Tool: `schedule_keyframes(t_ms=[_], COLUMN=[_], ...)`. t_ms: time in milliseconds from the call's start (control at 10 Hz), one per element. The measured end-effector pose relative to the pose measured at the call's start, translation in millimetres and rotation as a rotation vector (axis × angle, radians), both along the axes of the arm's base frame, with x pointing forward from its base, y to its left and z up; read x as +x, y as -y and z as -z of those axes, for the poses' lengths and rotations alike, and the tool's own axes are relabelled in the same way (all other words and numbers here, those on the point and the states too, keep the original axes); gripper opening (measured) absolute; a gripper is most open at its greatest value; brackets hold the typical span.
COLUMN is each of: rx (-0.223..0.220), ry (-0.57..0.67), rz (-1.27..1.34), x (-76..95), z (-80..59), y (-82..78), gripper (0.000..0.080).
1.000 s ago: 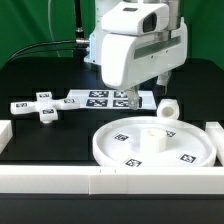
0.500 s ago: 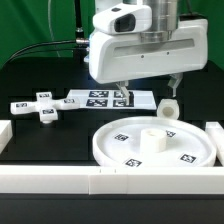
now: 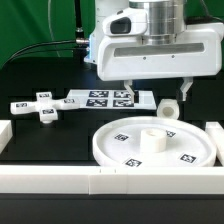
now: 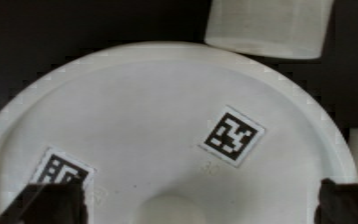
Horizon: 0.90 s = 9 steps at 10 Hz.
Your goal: Assemble round table
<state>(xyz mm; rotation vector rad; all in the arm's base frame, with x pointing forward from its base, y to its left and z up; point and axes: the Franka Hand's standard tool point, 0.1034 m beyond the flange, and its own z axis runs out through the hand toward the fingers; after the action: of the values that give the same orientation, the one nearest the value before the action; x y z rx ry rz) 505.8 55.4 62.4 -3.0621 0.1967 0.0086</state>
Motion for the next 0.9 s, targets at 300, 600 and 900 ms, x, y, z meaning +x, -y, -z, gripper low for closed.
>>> schedule_keyframes(t_ms=[300,600,900], rx=[0.006,0.006,0.039], ry=[-0.01,-0.027,-0.268], rz=[0.093,0.078,0.084], x=[-18.1,-20.3,-26.7], z=[12.3,13.8,11.7], y=[-15.6,-15.3,-14.6], gripper=[0.0649,0.0649,0.0649])
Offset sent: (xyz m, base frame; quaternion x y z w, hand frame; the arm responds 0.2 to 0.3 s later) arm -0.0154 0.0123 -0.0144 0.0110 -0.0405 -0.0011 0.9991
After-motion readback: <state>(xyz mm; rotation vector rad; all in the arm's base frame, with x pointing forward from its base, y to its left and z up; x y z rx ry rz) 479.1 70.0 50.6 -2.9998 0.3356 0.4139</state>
